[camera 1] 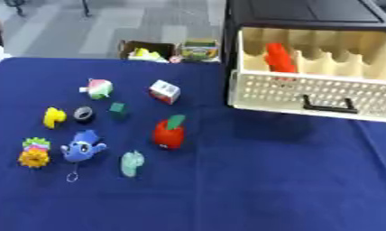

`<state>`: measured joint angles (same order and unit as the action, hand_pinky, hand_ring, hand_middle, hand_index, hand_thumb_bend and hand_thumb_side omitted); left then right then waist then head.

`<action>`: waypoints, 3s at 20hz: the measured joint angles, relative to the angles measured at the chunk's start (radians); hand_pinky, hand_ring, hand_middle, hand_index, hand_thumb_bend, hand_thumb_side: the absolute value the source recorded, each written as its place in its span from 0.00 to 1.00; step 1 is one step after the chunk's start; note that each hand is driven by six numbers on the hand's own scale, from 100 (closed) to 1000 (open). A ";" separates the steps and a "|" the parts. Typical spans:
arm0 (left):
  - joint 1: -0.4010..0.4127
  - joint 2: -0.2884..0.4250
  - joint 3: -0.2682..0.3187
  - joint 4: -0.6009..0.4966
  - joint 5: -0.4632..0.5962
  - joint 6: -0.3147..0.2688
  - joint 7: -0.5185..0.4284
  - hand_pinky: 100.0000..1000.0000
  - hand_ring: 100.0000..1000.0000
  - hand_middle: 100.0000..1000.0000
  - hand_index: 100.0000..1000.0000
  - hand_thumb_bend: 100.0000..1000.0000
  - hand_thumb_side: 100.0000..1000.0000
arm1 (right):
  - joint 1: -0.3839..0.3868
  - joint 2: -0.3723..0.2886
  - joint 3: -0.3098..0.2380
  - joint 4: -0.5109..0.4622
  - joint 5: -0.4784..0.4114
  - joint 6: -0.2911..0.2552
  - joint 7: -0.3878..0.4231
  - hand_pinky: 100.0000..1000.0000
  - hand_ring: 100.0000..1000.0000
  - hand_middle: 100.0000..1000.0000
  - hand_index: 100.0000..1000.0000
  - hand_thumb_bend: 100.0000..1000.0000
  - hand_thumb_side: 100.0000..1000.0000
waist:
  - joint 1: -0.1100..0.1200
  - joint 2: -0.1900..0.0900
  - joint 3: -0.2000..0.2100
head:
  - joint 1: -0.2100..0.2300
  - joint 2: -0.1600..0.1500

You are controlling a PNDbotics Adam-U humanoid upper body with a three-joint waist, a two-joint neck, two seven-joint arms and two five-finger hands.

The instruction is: Pick up objects from table and place into drawer.

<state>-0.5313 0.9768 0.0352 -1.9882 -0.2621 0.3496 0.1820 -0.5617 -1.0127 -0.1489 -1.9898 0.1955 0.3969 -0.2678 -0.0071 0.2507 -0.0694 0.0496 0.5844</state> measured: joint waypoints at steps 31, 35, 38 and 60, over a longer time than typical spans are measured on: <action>-0.234 0.057 -0.197 0.283 -0.469 -0.200 -0.889 0.73 0.82 0.76 0.96 0.46 0.81 | 0.061 0.025 -0.004 0.000 0.006 -0.044 -0.211 0.15 0.35 0.27 0.78 0.15 0.99 | 0.009 0.000 -0.018 | 0.062 -0.012; -0.237 0.050 -0.236 0.326 -0.495 -0.198 -0.997 0.73 0.82 0.75 0.94 0.53 0.82 | 0.061 0.025 -0.004 0.000 0.004 -0.047 -0.229 0.15 0.35 0.27 0.78 0.14 1.00 | 0.010 0.000 -0.019 | 0.062 -0.014; -0.242 0.045 -0.260 0.360 -0.515 -0.184 -1.056 0.73 0.82 0.75 0.96 0.58 0.84 | 0.061 0.025 -0.004 0.000 0.001 -0.049 -0.235 0.15 0.35 0.27 0.78 0.14 1.00 | 0.010 0.000 -0.022 | 0.062 -0.015; -0.241 -0.038 -0.421 0.611 -0.601 -0.127 -1.079 0.69 0.77 0.68 1.00 0.65 0.75 | 0.068 0.034 -0.005 0.000 -0.008 -0.053 -0.253 0.15 0.34 0.27 0.77 0.10 1.00 | -0.002 0.006 -0.026 | 0.065 -0.015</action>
<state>-0.7723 0.9383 -0.3862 -1.3768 -0.8629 0.2225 -0.8965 -0.4938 -0.9788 -0.1536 -1.9898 0.1878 0.3436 -0.5209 -0.0093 0.2563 -0.0954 0.1144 0.5696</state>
